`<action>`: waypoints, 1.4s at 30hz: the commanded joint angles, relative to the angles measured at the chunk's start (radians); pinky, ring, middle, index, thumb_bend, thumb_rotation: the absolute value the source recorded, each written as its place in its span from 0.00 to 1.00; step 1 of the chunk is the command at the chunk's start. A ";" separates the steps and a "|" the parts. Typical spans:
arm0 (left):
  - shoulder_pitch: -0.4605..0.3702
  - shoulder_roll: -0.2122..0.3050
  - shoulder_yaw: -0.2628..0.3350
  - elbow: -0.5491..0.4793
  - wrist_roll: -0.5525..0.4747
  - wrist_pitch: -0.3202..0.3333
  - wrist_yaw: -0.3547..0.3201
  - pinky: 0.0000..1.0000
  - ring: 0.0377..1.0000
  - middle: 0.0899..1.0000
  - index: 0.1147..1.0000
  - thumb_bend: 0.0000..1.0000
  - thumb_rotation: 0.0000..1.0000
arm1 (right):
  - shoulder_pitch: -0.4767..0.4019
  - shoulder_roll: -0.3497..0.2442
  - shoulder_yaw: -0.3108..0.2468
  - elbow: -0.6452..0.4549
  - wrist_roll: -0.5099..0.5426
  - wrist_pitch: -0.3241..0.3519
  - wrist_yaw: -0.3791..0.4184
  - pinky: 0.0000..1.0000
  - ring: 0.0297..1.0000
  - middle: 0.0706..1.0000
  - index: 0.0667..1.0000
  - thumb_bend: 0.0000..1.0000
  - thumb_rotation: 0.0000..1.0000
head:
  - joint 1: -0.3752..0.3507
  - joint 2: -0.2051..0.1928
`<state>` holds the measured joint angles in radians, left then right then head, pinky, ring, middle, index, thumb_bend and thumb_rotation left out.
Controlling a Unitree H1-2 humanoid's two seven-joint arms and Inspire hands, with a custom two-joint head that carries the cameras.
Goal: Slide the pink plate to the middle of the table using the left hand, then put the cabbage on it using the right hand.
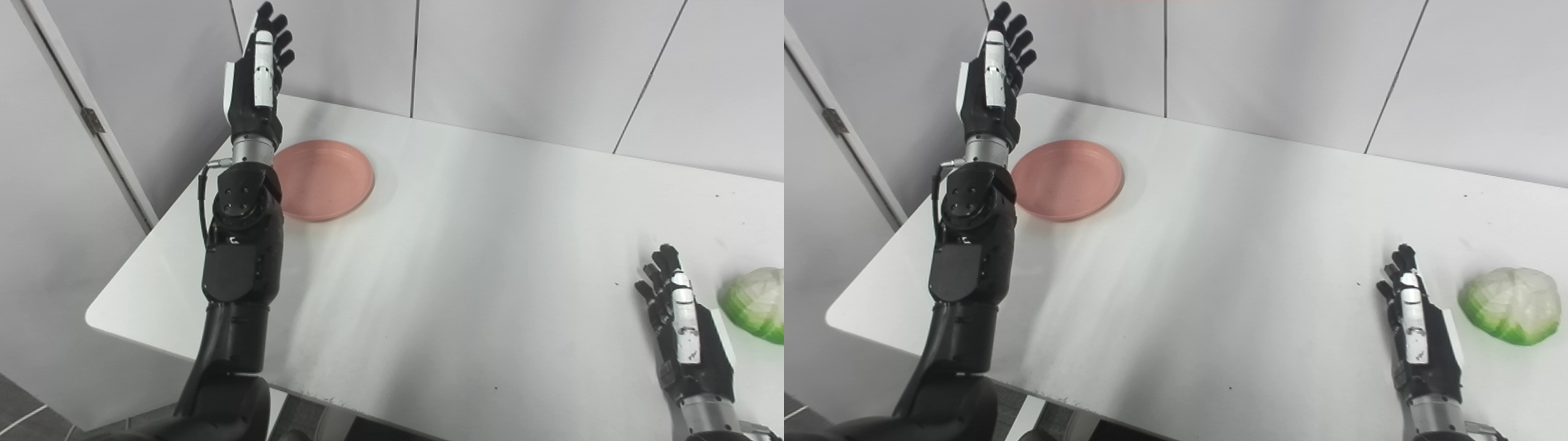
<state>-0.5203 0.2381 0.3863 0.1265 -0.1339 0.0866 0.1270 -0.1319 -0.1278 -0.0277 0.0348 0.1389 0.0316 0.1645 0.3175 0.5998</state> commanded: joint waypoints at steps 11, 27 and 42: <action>-0.050 0.106 0.046 0.134 -0.071 -0.065 0.000 0.85 0.86 0.86 0.86 0.46 1.00 | 0.000 -0.005 -0.009 0.006 0.012 0.002 0.000 1.00 1.00 0.99 0.99 0.24 1.00 | 0.008 0.002; -0.043 0.134 0.066 0.280 -0.146 -0.082 -0.002 0.86 0.87 0.86 0.84 0.45 1.00 | 0.004 -0.005 -0.007 -0.009 -0.006 0.002 -0.009 1.00 0.99 0.99 0.99 0.20 1.00 | 0.014 0.003; -0.047 0.127 0.061 0.423 -0.152 -0.072 0.008 0.84 0.86 0.84 0.83 0.43 1.00 | 0.007 -0.005 -0.005 -0.012 0.003 0.003 -0.002 1.00 1.00 0.99 0.99 0.22 1.00 | 0.007 0.011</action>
<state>-0.5202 0.3360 0.4517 0.5605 -0.2859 0.0375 0.1368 -0.1243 -0.1303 -0.0305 0.0260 0.1374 0.0317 0.1608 0.3237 0.6105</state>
